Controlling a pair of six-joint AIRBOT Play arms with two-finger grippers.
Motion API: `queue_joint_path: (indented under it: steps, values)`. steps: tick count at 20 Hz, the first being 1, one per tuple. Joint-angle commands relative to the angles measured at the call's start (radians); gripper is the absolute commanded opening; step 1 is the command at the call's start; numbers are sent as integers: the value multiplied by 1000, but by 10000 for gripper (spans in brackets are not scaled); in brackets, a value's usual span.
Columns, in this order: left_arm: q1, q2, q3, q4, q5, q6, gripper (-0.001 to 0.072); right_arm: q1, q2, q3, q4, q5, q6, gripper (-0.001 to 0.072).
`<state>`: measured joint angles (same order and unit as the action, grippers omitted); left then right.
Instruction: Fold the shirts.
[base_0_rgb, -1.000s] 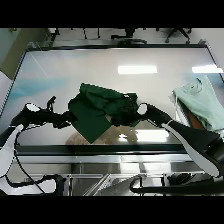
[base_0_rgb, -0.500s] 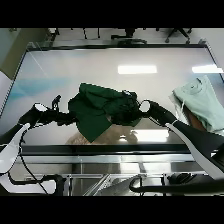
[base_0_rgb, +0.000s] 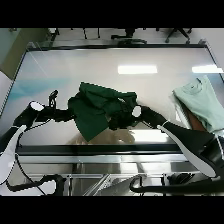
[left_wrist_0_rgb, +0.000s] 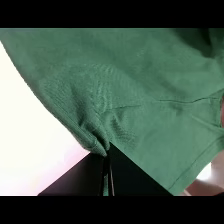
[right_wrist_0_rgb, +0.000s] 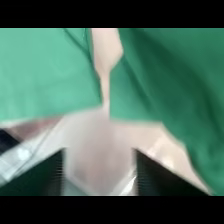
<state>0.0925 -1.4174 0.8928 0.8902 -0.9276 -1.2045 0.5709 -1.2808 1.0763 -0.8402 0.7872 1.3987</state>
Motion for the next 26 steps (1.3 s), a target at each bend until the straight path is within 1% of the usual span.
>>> queue_joint_path:
  steps: [1, 5, 6, 9, 10, 12, 14, 15, 16, 17, 20, 24, 26]
  values:
    - [0, 10, 1, 0, -15, 19, 14, 13, -47, 2, 41, -114, -51, 402]
    - [0, 11, 1, 1, -14, 37, 14, 11, -47, 37, 32, -198, -52, 401]
    - [0, 11, 1, 1, -14, 37, 14, 5, -47, 46, 32, -188, -51, 381]
    - [6, 11, 2, 6, -23, 46, 13, -11, -40, 56, 25, -92, -34, 382]
    - [16, 10, 10, 8, -43, 48, 14, -25, -37, 56, 8, -37, -3, 381]
    - [49, 11, 46, 7, -103, 55, 14, -61, -26, 56, -83, 69, 70, 382]
    - [86, 11, 91, 7, -159, 60, 13, -99, -1, 56, -192, 98, 149, 384]
    - [101, 11, 108, 6, -186, 60, 14, -117, 11, 56, -214, 96, 177, 400]
    - [113, 10, 118, 7, -213, 62, 14, -130, 17, 56, -214, 93, 181, 515]
    - [122, 11, 123, 7, -231, 64, 14, -139, 19, 56, -216, 93, 181, 583]
    - [145, 10, 121, 8, -242, 71, 14, -177, 26, 56, -226, 142, 185, 579]
    - [147, 10, 121, 7, -248, 71, 14, -294, 116, 56, -260, 315, 188, 579]
    - [147, 10, 122, 0, -252, 71, 13, -353, 162, 55, -304, 332, 188, 579]
